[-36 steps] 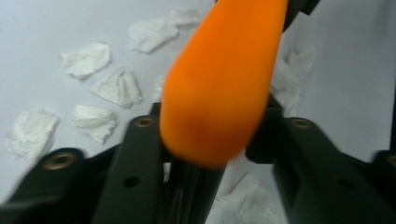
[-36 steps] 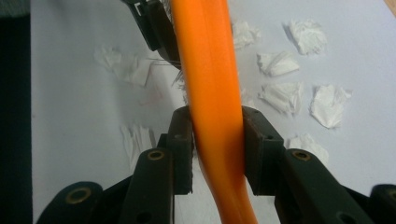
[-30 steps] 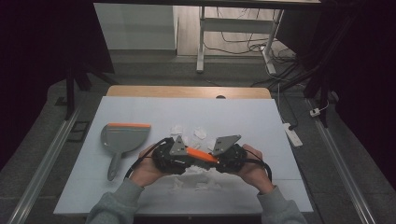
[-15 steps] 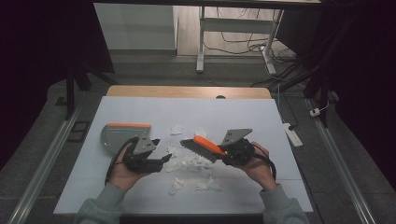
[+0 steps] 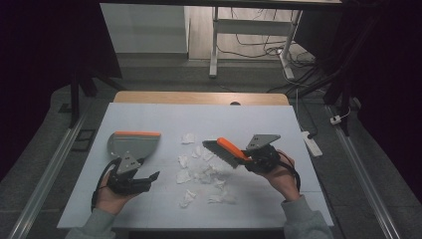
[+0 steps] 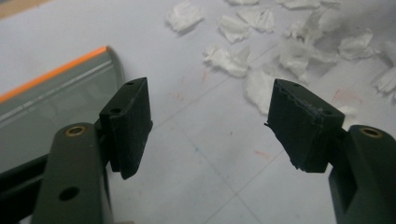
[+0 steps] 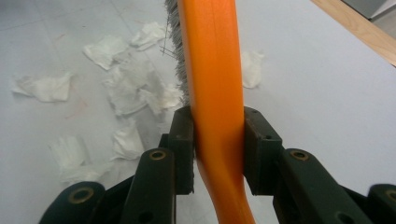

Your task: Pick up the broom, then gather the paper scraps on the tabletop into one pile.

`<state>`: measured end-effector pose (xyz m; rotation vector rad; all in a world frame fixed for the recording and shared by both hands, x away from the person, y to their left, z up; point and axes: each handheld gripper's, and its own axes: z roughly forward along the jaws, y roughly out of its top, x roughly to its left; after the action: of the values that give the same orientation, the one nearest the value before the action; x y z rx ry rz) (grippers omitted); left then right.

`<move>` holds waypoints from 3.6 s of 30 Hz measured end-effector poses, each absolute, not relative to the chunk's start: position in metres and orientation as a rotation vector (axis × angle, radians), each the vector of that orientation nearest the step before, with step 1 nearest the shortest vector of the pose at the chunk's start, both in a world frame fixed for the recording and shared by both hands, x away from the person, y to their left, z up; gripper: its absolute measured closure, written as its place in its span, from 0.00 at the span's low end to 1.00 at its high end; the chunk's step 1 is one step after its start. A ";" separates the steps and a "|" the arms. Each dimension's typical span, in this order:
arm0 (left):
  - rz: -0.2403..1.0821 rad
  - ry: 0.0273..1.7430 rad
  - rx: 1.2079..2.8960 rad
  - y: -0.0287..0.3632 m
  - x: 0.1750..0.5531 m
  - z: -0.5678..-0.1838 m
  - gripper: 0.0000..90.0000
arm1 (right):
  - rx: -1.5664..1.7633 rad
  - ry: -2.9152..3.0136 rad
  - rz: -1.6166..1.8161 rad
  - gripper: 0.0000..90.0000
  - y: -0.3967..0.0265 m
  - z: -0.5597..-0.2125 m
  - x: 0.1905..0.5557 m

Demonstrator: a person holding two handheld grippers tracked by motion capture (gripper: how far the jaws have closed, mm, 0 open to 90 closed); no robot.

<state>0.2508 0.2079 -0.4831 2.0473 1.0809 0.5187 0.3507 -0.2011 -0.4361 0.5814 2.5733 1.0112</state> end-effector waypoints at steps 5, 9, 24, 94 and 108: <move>0.520 1.116 2.021 0.220 0.248 -0.490 0.34 | 0.667 2.534 1.042 0.76 -0.211 -0.436 0.355; 0.516 1.139 2.002 0.229 0.247 -0.493 0.34 | 0.690 2.517 1.051 0.76 -0.216 -0.435 0.355; 0.518 1.164 1.998 0.233 0.250 -0.499 0.34 | 0.736 2.491 1.036 0.76 -0.221 -0.436 0.362; 0.553 1.160 2.044 0.244 0.256 -0.515 0.34 | 0.511 2.605 0.569 0.76 -0.116 -0.438 0.435; 0.551 1.155 2.029 0.246 0.254 -0.514 0.34 | 0.445 2.606 0.420 0.76 -0.060 -0.463 0.487</move>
<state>0.2544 0.2458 -0.5137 2.0286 1.1553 0.5514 0.4871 -0.0598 -0.4626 0.4445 2.6063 0.4202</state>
